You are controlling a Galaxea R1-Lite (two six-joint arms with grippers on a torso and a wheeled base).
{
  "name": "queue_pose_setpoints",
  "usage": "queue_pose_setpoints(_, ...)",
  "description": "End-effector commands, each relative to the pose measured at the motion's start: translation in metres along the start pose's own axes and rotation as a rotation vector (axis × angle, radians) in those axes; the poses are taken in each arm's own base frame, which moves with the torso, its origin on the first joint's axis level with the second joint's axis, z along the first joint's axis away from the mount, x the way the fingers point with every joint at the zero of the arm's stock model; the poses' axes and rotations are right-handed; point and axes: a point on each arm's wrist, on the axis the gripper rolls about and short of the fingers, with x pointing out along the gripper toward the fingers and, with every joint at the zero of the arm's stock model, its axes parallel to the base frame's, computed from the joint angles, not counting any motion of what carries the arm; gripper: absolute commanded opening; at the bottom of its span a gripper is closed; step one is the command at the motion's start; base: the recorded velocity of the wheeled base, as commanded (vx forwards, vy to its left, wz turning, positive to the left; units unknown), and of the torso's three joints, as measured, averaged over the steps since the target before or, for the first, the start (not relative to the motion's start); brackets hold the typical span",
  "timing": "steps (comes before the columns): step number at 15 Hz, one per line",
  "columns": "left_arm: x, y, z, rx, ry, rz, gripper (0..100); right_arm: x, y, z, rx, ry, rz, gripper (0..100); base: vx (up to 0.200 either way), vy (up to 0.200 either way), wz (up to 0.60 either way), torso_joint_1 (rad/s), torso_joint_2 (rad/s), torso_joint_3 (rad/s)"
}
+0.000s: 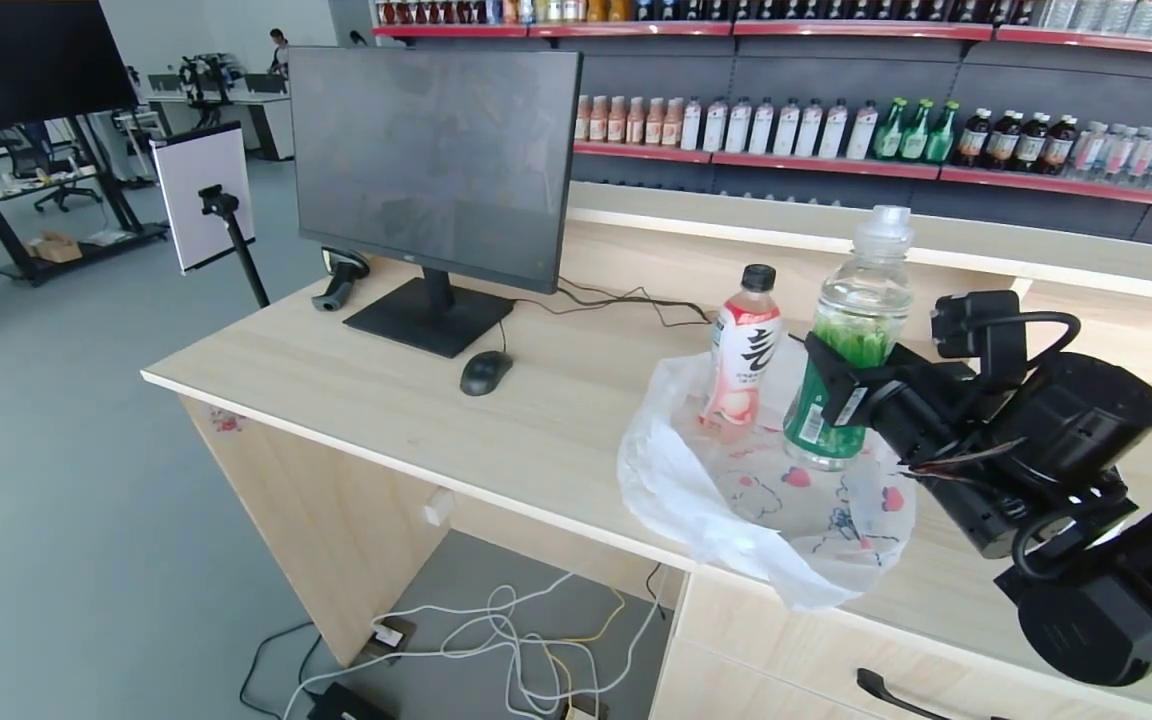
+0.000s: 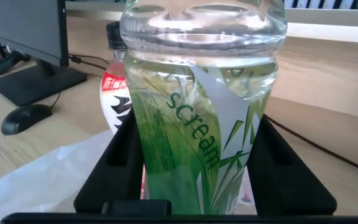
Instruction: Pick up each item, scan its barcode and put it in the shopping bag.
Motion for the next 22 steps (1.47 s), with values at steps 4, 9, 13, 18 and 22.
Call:
queue_pose_setpoints(4,0.000,0.000,0.000,0.000,-0.001,0.000,100,0.001,-0.003,-0.010,-0.008,0.032,-0.009,0,0.000,0.000,0.00,0.000,0.00,0.000)
queue_pose_setpoints(9,0.000,0.000,0.000,0.003,-0.001,0.000,100,-0.001,-0.003,-0.025,-0.013,0.084,-0.008,0,0.000,0.000,0.00,0.000,0.00,0.000)
queue_pose_setpoints(13,0.000,0.000,0.000,0.000,0.001,0.000,100,0.014,0.000,-0.020,-0.005,0.034,-0.006,0,0.000,0.000,0.00,0.000,0.00,0.000)
queue_pose_setpoints(18,0.000,0.000,0.000,0.001,-0.001,0.000,100,0.017,0.000,-0.036,-0.014,0.076,-0.010,0,0.000,0.000,0.00,0.000,0.00,0.000)
queue_pose_setpoints(22,0.000,0.000,0.000,0.001,-0.001,0.000,100,0.014,-0.001,-0.044,-0.019,0.108,-0.010,0,0.000,0.000,0.00,0.000,0.00,0.000)
